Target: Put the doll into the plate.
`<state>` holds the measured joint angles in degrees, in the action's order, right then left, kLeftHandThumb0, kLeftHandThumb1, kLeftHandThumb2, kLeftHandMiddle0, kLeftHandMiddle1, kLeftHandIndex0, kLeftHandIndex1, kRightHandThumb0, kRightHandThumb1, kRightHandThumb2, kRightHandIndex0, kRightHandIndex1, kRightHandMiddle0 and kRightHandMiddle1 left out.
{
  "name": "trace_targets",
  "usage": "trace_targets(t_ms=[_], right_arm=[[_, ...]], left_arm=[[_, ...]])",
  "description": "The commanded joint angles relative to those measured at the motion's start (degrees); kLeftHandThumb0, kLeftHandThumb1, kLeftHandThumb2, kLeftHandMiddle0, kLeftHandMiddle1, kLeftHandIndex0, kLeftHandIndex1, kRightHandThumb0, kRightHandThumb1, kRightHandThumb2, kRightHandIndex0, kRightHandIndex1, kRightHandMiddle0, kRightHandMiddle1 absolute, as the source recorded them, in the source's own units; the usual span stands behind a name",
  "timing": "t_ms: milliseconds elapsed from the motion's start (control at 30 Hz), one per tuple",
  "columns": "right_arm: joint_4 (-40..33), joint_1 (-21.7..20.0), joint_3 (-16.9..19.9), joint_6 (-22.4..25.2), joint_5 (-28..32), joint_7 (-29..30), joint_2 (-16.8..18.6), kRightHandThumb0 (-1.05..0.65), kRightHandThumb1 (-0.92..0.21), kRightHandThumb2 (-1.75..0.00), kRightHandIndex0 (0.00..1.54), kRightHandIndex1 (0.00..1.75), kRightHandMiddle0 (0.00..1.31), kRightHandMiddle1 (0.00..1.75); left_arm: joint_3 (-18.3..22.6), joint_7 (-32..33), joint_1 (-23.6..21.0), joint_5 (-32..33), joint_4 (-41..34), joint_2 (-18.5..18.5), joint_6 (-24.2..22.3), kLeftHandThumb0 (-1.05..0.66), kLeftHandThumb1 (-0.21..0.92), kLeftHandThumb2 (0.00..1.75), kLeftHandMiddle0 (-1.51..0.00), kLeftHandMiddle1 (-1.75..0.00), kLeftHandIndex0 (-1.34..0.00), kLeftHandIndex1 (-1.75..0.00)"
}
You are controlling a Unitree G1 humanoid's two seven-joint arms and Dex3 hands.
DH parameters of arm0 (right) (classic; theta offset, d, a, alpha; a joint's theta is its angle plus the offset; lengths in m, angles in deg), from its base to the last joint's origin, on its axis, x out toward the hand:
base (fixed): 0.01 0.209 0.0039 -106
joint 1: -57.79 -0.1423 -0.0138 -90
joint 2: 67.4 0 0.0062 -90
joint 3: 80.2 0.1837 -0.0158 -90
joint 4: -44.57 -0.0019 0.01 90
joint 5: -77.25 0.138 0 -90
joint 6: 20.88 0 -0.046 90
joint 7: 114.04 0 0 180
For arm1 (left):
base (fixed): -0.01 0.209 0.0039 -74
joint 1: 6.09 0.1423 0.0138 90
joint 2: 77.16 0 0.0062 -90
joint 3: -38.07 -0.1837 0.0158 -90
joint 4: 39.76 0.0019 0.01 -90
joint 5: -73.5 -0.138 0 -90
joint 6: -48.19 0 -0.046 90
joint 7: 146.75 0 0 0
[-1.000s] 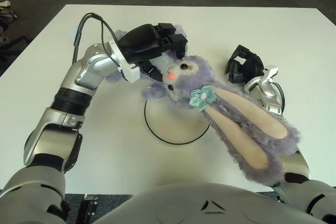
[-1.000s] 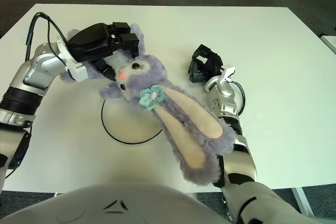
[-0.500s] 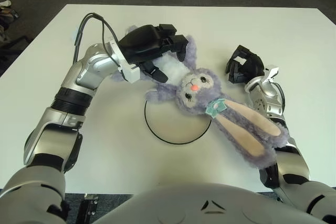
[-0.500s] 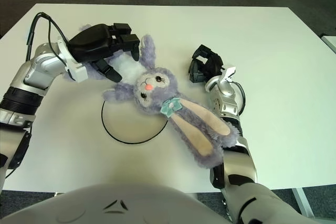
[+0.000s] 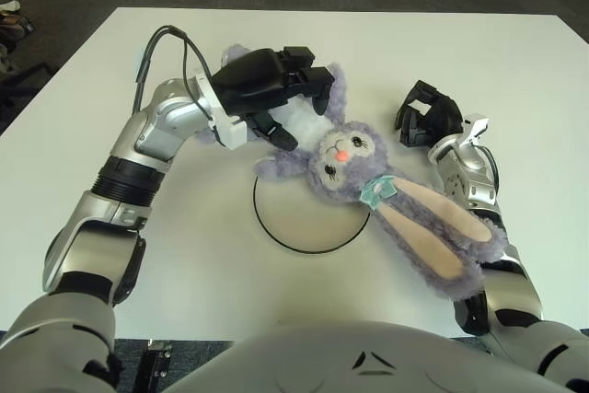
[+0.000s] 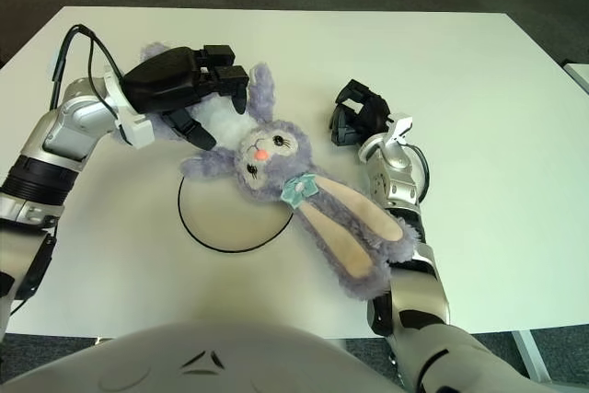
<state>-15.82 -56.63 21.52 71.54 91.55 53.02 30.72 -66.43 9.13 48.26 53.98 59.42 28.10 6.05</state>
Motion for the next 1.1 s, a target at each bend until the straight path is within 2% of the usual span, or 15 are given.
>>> trace_targets(t_ms=[0, 67, 100, 167, 267, 367, 467, 633, 833, 900, 1067], right_arm=[[4.64, 4.21, -0.69, 4.66, -0.66, 0.74, 1.02, -0.41, -0.16, -1.49, 1.15, 1.75, 0.71, 1.7], [4.94, 4.18, -0.72, 4.18, -0.74, 0.56, 0.98, -0.47, -0.19, -1.45, 1.18, 1.75, 0.7, 1.72], [5.05, 4.17, -0.72, 3.99, -0.77, 0.48, 0.96, -0.49, -0.21, -1.44, 1.19, 1.75, 0.7, 1.73], [5.3, 4.13, -0.7, 3.69, -0.78, 0.32, 0.92, -0.5, -0.22, -1.43, 1.2, 1.75, 0.69, 1.74], [5.71, 4.09, -0.73, 3.15, -0.8, 0.07, 0.89, -0.52, -0.22, -1.43, 1.21, 1.75, 0.69, 1.74], [5.95, 4.04, -0.77, 2.74, -0.82, -0.1, 0.83, -0.52, -0.22, -1.43, 1.21, 1.75, 0.69, 1.75], [6.11, 4.01, -0.8, 2.51, -0.81, -0.17, 0.8, -0.52, -0.22, -1.43, 1.21, 1.75, 0.7, 1.75], [5.99, 4.26, -0.88, 2.39, -0.83, -0.25, 0.69, -0.52, -0.24, -1.41, 1.19, 1.75, 0.68, 1.75], [5.98, 4.24, -0.82, 2.76, -0.62, -0.33, 0.65, -0.5, -0.27, -1.37, 1.13, 1.75, 0.65, 1.75], [6.33, 4.07, -0.83, 2.55, -0.67, -0.42, 0.62, -0.5, -0.28, -1.37, 1.13, 1.75, 0.65, 1.75], [7.01, 3.75, -0.9, 2.23, -0.83, -0.61, 0.5, -0.49, -0.29, -1.35, 1.12, 1.75, 0.64, 1.75]], left_arm=[[-0.24, -0.34, 1.16, 0.61, -0.82, -0.19, -0.15, -0.01, 0.71, 0.78, -0.29, -1.67, -0.28, -1.66], [-0.14, -0.32, 1.45, 0.62, -1.11, -0.28, -0.44, -0.01, 0.74, 0.75, -0.27, -1.67, -0.27, -1.66], [-0.11, -0.32, 1.58, 0.61, -1.24, -0.31, -0.56, -0.14, 0.78, 0.68, -0.28, -1.68, -0.27, -1.67], [-0.07, -0.33, 1.77, 0.61, -1.43, -0.33, -0.71, -0.25, 0.83, 0.6, -0.28, -1.67, -0.27, -1.67], [0.04, -0.26, 2.16, 0.65, -1.63, -0.24, -0.69, -0.32, 0.89, 0.5, -0.27, -1.62, -0.27, -1.67], [0.16, -0.16, 2.32, 0.65, -1.52, -0.13, -0.59, -0.59, 0.77, 0.64, -0.26, -1.51, -0.14, -1.48], [0.24, -0.2, 2.36, 0.68, -1.43, 0.01, -0.56, -0.68, 0.72, 0.72, -0.25, -1.45, -0.09, -1.4], [0.73, -0.52, 2.62, -0.08, -1.87, 0.9, -1.79, -0.7, 0.67, 0.77, -0.23, -1.39, -0.04, -1.35], [2.01, 1.16, 3.23, -6.68, -4.63, 2.05, -4.78, -0.66, 0.56, 0.85, -0.19, -1.4, 0.0, -1.27], [3.36, 3.98, 3.93, -11.35, -6.2, 2.35, -5.43, -0.66, 0.54, 0.86, -0.16, -1.4, 0.0, -1.25], [5.32, 8.64, 5.49, -18.8, -9.41, 2.73, -7.38, -0.64, 0.49, 0.89, -0.03, -1.27, 0.0, -1.16]])
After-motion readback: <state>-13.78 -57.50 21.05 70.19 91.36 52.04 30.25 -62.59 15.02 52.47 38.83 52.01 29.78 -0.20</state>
